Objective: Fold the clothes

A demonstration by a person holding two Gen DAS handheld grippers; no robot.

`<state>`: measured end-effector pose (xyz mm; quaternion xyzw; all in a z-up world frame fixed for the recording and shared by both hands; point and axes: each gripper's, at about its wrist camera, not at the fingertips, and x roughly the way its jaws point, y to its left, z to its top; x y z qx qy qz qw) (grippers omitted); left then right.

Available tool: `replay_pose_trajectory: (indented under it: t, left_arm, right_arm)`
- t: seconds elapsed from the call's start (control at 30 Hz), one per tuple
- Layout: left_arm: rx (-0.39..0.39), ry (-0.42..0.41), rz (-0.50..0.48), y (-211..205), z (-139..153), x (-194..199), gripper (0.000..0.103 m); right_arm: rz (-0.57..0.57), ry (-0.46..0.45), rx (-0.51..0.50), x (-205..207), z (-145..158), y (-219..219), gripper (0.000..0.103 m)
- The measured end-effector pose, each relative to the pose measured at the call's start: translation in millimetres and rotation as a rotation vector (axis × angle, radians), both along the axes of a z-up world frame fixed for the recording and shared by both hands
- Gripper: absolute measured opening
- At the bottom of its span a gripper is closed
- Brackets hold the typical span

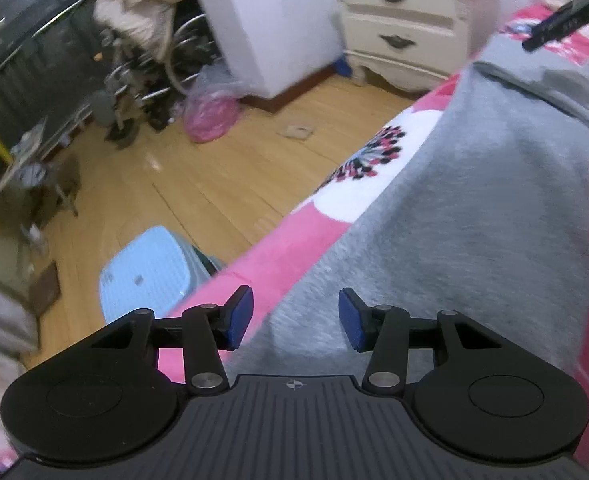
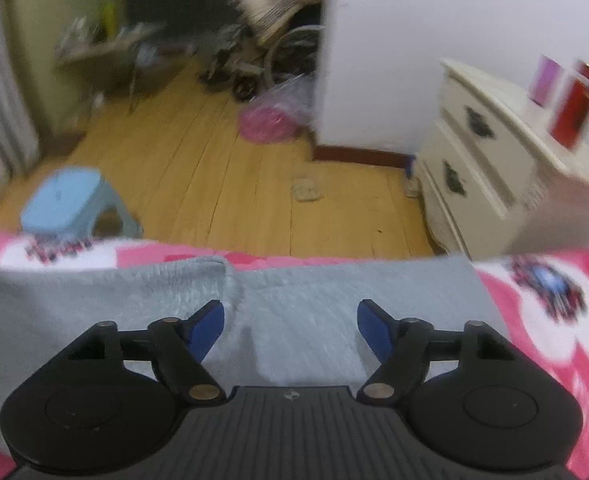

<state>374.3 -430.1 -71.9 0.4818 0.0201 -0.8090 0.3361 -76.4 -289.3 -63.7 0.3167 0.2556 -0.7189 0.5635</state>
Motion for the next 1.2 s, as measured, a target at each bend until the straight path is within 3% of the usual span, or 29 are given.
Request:
replay_pose_trajectory:
  t: [0.13, 0.23, 0.33, 0.43, 0.6, 0.67, 0.7, 0.77, 0.97, 1.07, 1.2]
  left_arm:
    - [-0.034, -0.029, -0.05, 3, 24, -27, 0.047]
    - [-0.041, 0.068, -0.048, 8, 22, -56, 0.047]
    - [-0.039, 0.205, -0.055, 17, 5, -86, 0.046]
    - [-0.014, 0.305, -0.043, 22, -16, -109, 0.038]
    - [0.069, 0.378, -0.001, 19, -43, -138, 0.032]
    - [0.091, 0.396, 0.002, 18, -50, -146, 0.031]
    - [0.096, 0.403, -0.002, 18, -52, -149, 0.031]
    - [0.091, 0.405, -0.025, 19, -55, -156, 0.031]
    - [0.052, 0.38, -0.104, 21, -62, -173, 0.031]
    - [0.035, 0.378, -0.129, 22, -66, -181, 0.031]
    - [0.04, 0.377, -0.125, 18, -69, -189, 0.031]
  right_arm:
    - [-0.025, -0.039, -0.061, 12, 19, 54, 0.078]
    - [0.051, -0.001, -0.051, 39, 12, 86, 0.075]
    - [0.154, 0.116, 0.009, 77, -8, 108, 0.068]
    - [0.232, 0.244, 0.076, 109, -35, 120, 0.065]
    - [0.303, 0.428, 0.152, 139, -77, 124, 0.061]
    - [0.336, 0.51, 0.162, 144, -90, 122, 0.045]
    - [0.338, 0.529, 0.163, 142, -94, 121, 0.039]
    - [0.322, 0.569, 0.168, 138, -96, 119, 0.011]
    - [0.156, 0.686, 0.088, 95, -43, 102, 0.009]
    - [0.076, 0.723, 0.059, 54, -13, 77, 0.009]
    - [0.018, 0.732, 0.053, -7, 6, 33, 0.009]
